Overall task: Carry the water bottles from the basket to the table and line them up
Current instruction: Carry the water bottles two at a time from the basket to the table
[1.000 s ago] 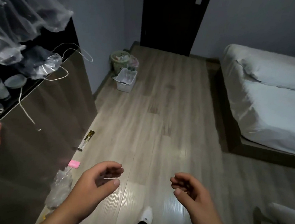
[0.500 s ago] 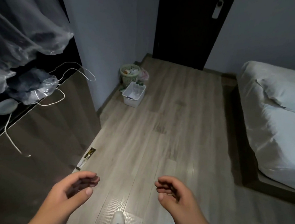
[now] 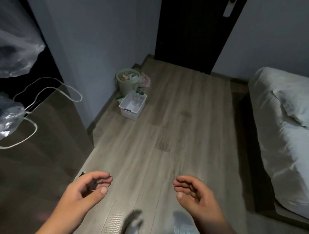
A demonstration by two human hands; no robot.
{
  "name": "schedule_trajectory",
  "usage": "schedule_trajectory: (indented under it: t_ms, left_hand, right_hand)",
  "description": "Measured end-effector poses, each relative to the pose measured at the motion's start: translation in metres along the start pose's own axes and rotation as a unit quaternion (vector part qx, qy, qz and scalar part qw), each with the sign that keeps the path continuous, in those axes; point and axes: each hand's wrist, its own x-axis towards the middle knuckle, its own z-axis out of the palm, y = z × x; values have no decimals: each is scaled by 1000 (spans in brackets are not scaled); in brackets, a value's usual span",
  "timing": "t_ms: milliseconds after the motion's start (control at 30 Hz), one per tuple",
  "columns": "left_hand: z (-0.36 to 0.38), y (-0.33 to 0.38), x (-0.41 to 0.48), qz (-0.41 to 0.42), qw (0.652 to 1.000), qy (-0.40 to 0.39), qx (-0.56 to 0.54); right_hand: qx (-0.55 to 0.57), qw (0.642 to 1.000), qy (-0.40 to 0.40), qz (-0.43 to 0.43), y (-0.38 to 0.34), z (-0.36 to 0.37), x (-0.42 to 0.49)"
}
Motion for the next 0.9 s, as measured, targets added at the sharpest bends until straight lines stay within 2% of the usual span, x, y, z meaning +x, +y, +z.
schedule_trajectory:
  t_ms: [200,433,633,900]
  left_hand:
    - [38,18,106,0,998,-61,15]
    - [108,43,203,6,995,-96,17]
    - [180,62,289,1,996,-90,21]
    - [221,89,379,13,1000,-23,0]
  right_hand:
    - [2,998,69,7,-21,-43,58]
    - [-6,994,106,11,-29,-106,134]
    - [7,995,97,0,-49,-176,230]
    - [-29,999,11,-8,-102,-228,363]
